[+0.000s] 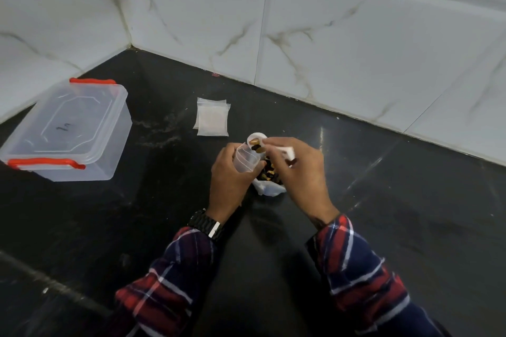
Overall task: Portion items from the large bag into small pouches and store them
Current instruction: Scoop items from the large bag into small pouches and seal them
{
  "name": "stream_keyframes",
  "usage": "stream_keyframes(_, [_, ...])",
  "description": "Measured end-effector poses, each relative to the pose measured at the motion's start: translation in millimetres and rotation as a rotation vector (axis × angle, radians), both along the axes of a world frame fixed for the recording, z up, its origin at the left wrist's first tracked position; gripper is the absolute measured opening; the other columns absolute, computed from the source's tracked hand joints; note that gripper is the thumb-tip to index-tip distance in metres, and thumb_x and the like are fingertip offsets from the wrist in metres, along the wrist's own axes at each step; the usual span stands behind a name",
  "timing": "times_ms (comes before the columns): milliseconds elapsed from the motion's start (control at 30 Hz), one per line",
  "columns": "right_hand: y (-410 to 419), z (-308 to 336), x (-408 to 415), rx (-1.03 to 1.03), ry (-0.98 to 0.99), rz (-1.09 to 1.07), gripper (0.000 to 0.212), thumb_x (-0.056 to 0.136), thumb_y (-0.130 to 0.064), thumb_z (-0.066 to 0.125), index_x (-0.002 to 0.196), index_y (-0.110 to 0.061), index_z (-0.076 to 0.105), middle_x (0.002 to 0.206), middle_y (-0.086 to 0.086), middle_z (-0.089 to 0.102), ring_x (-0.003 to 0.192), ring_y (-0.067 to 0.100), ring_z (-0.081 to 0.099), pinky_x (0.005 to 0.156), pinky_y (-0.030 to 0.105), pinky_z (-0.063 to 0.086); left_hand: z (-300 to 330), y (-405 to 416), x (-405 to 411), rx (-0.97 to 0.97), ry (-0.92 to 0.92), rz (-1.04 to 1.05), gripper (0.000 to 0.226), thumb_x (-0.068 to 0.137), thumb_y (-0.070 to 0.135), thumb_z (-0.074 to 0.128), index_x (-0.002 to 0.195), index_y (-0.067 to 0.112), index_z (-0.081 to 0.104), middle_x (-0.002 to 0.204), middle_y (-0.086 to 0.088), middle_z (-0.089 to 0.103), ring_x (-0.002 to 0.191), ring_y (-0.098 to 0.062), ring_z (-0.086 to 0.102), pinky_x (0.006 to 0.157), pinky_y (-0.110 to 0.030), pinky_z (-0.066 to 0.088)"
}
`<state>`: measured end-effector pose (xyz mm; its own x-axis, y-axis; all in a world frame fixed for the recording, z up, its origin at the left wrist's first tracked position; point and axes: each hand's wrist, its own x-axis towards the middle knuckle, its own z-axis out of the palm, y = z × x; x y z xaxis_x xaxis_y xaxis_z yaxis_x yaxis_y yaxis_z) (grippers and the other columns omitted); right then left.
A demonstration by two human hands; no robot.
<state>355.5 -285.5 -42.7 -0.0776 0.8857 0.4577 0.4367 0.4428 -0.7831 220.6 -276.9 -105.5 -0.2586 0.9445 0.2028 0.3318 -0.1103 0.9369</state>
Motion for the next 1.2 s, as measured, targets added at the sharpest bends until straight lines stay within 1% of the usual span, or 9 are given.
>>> stream_keyframes(133, [-2.0,-13.8,-6.4,0.13,-0.261,0.089,0.023,0.09,-0.024,0.061,0.104,-0.011,0.074,0.1,0.002,0.072,0.097,0.007,0.061,0.087,0.036,0.052,4.9,-2.4,-3.1,-0.015,-0.09,-0.023,0.036,0.072,0.029,0.08,0.101,0.028,0.058,0.098,0.008,0.066,0.091,-0.008,0.063,0.079,-0.025,0.053])
stream_keyframes(233, [-4.6,-16.4,-7.2,0.193,-0.268,0.091,0.028,0.089,-0.026,0.058,0.107,-0.009,0.072,0.1,0.005,0.07,0.098,0.01,0.059,0.085,0.036,0.054,9.7,-2.9,-3.4,-0.016,-0.105,-0.033,0.034,0.072,0.027,0.08,0.097,0.032,0.057,0.094,0.009,0.066,0.086,-0.006,0.063,0.073,-0.017,0.051])
stream_keyframes(300, [-5.7,-15.3,-6.2,0.194,-0.279,0.11,0.025,0.089,-0.022,0.062,0.109,-0.009,0.071,0.1,0.004,0.07,0.099,0.01,0.059,0.084,0.034,0.054,11.0,-3.0,-3.2,-0.013,-0.125,-0.039,0.034,0.073,0.023,0.079,0.099,0.026,0.058,0.093,0.008,0.066,0.084,-0.006,0.062,0.069,-0.011,0.048])
stream_keyframes(467, [-6.2,-13.6,-5.1,0.207,-0.29,0.095,0.031,0.089,-0.027,0.058,0.11,-0.009,0.071,0.103,0.006,0.07,0.096,0.016,0.064,0.081,0.033,0.056,9.6,-2.8,-3.6,-0.02,-0.126,-0.049,0.038,0.074,0.028,0.079,0.104,0.025,0.057,0.097,0.008,0.066,0.089,-0.005,0.064,0.075,-0.017,0.052])
stream_keyframes(667, [-6.4,-15.5,-4.4,0.207,-0.266,0.109,0.03,0.09,-0.026,0.055,0.112,-0.012,0.069,0.102,0.004,0.07,0.097,0.012,0.063,0.084,0.029,0.055,11.2,-4.2,-2.4,-0.031,-0.119,-0.056,0.037,0.075,0.027,0.079,0.104,0.027,0.055,0.095,0.011,0.064,0.087,-0.002,0.062,0.071,-0.011,0.049])
stream_keyframes(833, [-4.5,-19.1,-2.6,0.152,-0.193,0.098,0.022,0.089,-0.013,0.064,0.11,-0.01,0.07,0.102,0.003,0.07,0.095,0.008,0.063,0.083,0.02,0.052,8.4,-1.6,-0.5,-0.045,-0.101,-0.047,0.038,0.075,0.029,0.078,0.104,0.023,0.055,0.096,0.007,0.065,0.086,-0.004,0.063,0.071,-0.012,0.048])
stream_keyframes(933, [-5.2,-16.7,-3.1,-0.022,0.044,0.005,0.018,0.089,-0.01,0.064,0.106,-0.015,0.071,0.101,-0.001,0.07,0.091,0.007,0.065,0.078,0.017,0.051,6.1,0.1,2.3,-0.049,-0.07,-0.036,0.041,0.073,0.037,0.078,0.103,0.021,0.055,0.099,0.004,0.064,0.089,-0.008,0.063,0.073,-0.022,0.05])
stream_keyframes(1067, [2.8,-11.1,4.0,-0.26,0.301,-0.169,0.014,0.093,-0.013,0.059,0.097,-0.019,0.071,0.088,-0.003,0.072,0.075,0.007,0.068,0.069,0.026,0.057,4.5,3.8,8.4,-0.072,0.054,-0.011,0.045,0.075,0.031,0.078,0.108,0.016,0.051,0.107,0.001,0.053,0.093,-0.011,0.054,0.071,-0.015,0.042])
stream_keyframes(1200, [8.6,-27.0,16.4,-0.27,0.184,-0.234,0.014,0.093,-0.017,0.058,0.095,-0.024,0.07,0.085,-0.004,0.071,0.079,0.013,0.069,0.075,0.04,0.059,1.8,8.3,13.2,-0.104,0.081,-0.016,0.046,0.074,0.026,0.079,0.107,0.013,0.049,0.11,0.0,0.049,0.097,-0.012,0.051,0.078,-0.022,0.041])
